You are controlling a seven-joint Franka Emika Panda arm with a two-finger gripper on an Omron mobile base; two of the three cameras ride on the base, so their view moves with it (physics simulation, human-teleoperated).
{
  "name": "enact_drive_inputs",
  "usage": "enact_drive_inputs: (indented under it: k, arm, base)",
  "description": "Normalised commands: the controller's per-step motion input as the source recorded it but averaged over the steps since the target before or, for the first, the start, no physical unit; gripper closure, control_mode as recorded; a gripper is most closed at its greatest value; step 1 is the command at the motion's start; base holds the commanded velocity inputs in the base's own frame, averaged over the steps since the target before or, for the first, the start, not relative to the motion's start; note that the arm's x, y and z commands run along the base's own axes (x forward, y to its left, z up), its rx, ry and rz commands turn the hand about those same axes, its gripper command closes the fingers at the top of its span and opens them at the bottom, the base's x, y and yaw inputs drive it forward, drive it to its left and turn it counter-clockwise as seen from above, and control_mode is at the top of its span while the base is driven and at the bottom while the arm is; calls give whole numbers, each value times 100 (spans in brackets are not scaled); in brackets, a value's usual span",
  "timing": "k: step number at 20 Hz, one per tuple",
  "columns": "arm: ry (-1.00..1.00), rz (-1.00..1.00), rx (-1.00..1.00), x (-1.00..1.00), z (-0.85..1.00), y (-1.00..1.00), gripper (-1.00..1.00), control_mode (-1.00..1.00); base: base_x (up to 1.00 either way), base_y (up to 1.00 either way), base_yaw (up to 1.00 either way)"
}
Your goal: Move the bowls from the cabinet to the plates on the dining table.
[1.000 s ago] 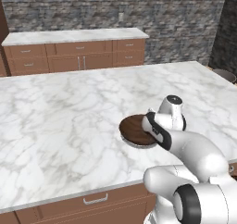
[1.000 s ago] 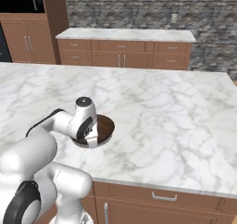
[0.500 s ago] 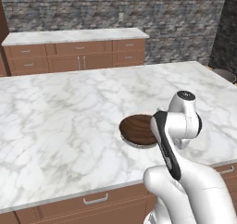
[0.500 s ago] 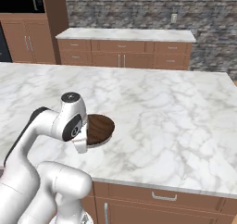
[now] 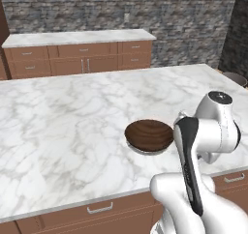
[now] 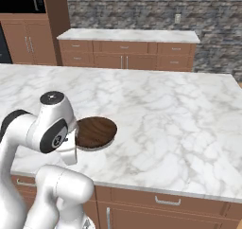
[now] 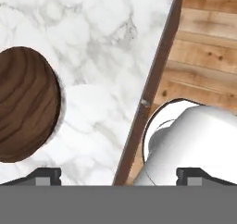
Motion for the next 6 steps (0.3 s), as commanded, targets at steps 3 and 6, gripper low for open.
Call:
enact_drive_inputs:
  k: [3, 6]
  arm:
    - [-24, 9, -17, -62, 48, 0, -100, -100]
    - [-29, 27, -27, -27, 29, 0, -100, -100]
  base:
    - [0, 0, 0]
    - [0, 0, 0]
